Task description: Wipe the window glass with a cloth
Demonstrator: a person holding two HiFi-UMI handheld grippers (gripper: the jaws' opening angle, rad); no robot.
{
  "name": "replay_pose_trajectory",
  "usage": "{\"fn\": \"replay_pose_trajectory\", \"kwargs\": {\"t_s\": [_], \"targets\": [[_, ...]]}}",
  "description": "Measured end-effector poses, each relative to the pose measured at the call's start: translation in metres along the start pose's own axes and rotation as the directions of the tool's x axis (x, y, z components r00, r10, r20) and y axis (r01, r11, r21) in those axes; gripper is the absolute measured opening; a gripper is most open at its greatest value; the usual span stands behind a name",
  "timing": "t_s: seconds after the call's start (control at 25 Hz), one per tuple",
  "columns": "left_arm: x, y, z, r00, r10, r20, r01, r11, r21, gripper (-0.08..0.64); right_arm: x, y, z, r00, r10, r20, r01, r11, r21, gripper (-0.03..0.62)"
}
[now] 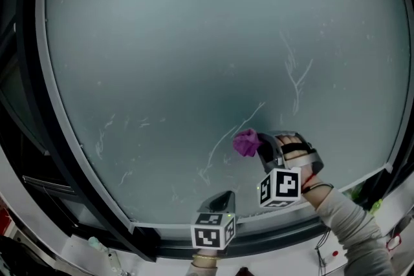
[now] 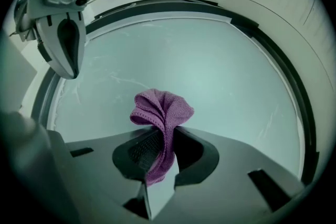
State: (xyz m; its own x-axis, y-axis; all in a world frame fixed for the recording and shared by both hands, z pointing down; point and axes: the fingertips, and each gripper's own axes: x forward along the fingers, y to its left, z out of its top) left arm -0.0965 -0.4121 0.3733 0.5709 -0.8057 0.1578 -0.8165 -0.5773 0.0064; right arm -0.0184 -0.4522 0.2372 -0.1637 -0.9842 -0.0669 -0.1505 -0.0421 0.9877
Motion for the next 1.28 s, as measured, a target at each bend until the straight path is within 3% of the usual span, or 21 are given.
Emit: {"fn": "replay_pose_trajectory", "kwargs": {"t_s": [0.24, 0.64, 1.16, 1.28], "targets": [[0.022, -0.019, 0.02, 1.0, -0.019, 0.013, 0.019, 1.0, 0.01, 0.005, 0.001, -0.098, -0.018, 0.99, -0.14, 0.007, 0.141, 0.989, -0.051, 0.061], [0.052, -0.043, 0.035, 1.0, -0.001, 0.02, 0.001, 1.0, -0.001, 0.005, 0.01, -0.257, -0.031, 0.944, -0.325, 0.05, 0.329, 0.927, -0.179, 0.061], [0.07, -0.038, 0.035, 0.999, 0.036, 0.009, -0.036, 0.999, -0.001, 0.005, 0.014, -0.377, -0.025, 0.853, -0.518, 0.065, 0.507, 0.793, -0.337, 0.061], [0.07, -0.037, 0.036, 0.999, 0.042, 0.015, -0.042, 0.999, -0.004, 0.005, 0.02, -0.377, -0.028, 0.855, -0.517, 0.051, 0.499, 0.79, -0.356, 0.061]]}}
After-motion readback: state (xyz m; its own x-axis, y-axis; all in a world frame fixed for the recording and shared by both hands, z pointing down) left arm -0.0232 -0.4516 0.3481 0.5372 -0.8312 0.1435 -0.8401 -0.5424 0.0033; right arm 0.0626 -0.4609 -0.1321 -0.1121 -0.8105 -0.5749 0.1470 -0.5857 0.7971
